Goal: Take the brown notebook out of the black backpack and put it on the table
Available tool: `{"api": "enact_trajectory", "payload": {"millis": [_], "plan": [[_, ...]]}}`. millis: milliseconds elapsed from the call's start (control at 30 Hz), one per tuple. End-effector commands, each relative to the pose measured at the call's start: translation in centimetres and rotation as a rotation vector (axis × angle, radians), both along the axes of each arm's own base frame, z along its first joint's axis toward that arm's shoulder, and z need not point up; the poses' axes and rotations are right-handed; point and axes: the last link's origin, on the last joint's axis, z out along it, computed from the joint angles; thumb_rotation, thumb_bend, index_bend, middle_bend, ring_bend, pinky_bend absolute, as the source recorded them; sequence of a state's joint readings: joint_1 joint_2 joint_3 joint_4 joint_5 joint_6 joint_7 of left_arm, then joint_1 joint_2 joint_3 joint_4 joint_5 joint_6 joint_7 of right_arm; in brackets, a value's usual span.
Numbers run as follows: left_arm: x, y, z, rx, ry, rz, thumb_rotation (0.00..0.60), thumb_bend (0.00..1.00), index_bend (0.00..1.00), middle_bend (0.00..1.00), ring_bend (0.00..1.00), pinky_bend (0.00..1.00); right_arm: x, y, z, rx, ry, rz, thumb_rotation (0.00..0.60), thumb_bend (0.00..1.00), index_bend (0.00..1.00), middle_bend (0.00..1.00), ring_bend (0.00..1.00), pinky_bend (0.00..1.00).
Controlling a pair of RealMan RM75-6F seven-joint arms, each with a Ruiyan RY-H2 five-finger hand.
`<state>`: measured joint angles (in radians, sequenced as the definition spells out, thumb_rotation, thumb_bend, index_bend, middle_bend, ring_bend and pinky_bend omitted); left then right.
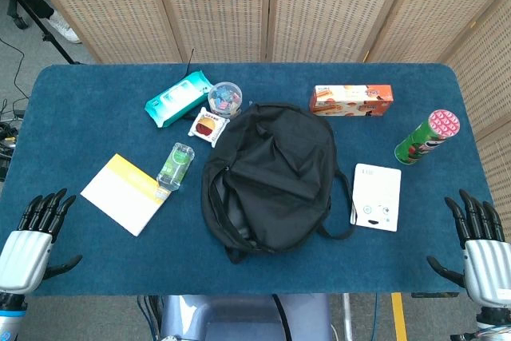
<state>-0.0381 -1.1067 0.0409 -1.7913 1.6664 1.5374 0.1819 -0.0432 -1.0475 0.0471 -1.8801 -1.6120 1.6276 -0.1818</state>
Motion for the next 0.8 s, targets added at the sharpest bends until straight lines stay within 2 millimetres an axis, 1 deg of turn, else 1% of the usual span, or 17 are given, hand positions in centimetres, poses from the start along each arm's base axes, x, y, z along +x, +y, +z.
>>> {"api": "enact_trajectory", "payload": {"millis": [33,333,400,533,633,667,700,800], "plan": [[0.0,0.0,0.0,-0.001,0.000,0.000,0.600,0.00,0.00,0.00,0.00,0.00,0.0,0.0,-0.1,0.008,0.004,-0.001,0.600,0.00,0.07,0.00,0.00,0.00],[0.0,0.1,0.0,-0.001,-0.002,0.003,0.600,0.00,0.00,0.00,0.00,0.00,0.3,0.1,-0.5,0.026,0.013,0.023,0.600,0.00,0.07,0.00,0.00,0.00],[0.0,0.0,0.0,0.001,-0.004,0.003,0.600,0.00,0.00,0.00,0.00,0.00,0.5,0.1,-0.7,0.042,0.010,0.049,0.600,0.00,0.07,0.00,0.00,0.00],[0.0,0.0,0.1,0.005,-0.003,0.005,0.600,0.00,0.00,0.00,0.00,0.00,1.2,-0.1,-1.7,0.123,0.016,0.145,0.600,0.00,0.07,0.00,0.00,0.00],[-0.2,0.2,0.0,0.008,0.004,0.016,0.600,0.00,0.00,0.00,0.00,0.00,2.7,-1.1,-3.2,0.231,0.066,0.323,0.600,0.00,0.07,0.00,0.00,0.00],[-0.3,0.3,0.0,0.009,0.005,0.018,0.600,0.00,0.00,0.00,0.00,0.00,3.0,-1.3,-3.5,0.252,0.075,0.354,0.600,0.00,0.07,0.00,0.00,0.00],[-0.3,0.4,-0.1,0.010,0.007,0.023,0.600,0.00,0.00,0.00,0.00,0.00,3.9,-1.8,-4.2,0.299,0.080,0.408,0.600,0.00,0.07,0.00,0.00,0.00],[-0.5,0.7,-0.2,0.013,0.014,0.033,0.600,0.00,0.00,0.00,0.00,0.00,5.8,-3.0,-5.7,0.385,0.096,0.477,0.600,0.00,0.07,0.00,0.00,0.00]]}}
